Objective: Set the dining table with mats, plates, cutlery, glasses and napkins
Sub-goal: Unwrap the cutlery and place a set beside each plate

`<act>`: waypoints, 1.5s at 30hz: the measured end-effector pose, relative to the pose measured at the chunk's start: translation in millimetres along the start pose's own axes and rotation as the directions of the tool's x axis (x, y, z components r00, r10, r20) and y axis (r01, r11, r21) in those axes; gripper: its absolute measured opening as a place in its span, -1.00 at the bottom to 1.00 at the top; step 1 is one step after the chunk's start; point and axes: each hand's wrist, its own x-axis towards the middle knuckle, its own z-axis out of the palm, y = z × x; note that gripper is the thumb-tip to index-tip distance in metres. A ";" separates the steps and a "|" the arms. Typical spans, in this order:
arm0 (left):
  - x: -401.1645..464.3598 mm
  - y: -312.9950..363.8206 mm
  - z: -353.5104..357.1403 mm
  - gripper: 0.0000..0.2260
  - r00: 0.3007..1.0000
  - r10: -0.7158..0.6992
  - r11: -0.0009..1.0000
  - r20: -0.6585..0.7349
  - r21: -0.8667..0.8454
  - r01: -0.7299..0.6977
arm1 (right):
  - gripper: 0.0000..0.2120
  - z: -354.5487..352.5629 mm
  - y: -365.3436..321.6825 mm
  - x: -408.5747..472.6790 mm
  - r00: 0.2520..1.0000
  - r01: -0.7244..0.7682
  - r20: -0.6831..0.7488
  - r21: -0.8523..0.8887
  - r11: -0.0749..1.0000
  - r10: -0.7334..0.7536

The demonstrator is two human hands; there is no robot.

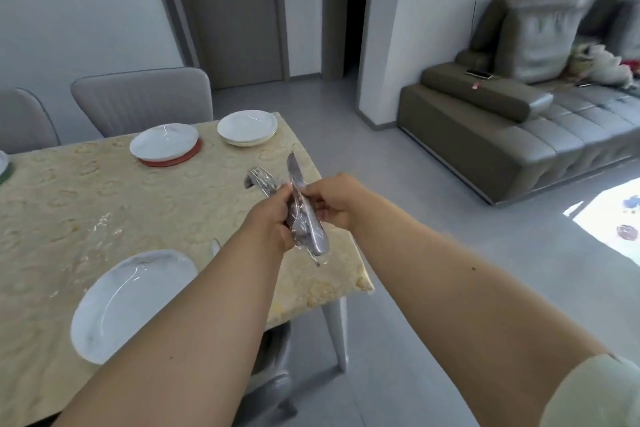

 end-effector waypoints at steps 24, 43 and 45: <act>204.1 60.5 140.4 -0.76 0.986 0.107 0.980 -0.125 -0.153 -0.126 | -0.88 -120.2 -88.4 242.0 0.982 -0.034 0.186 0.071 0.997 0.020; 378.4 198.2 185.7 -0.81 0.749 0.223 0.821 -0.624 -0.294 -0.489 | -0.72 -135.3 -211.4 490.5 0.730 0.199 0.682 -0.272 0.942 0.043; 398.0 218.6 183.4 -0.79 0.725 0.238 0.809 -0.647 -0.281 -0.517 | -0.70 -122.9 -225.5 516.0 0.696 0.238 0.717 -0.269 0.933 0.029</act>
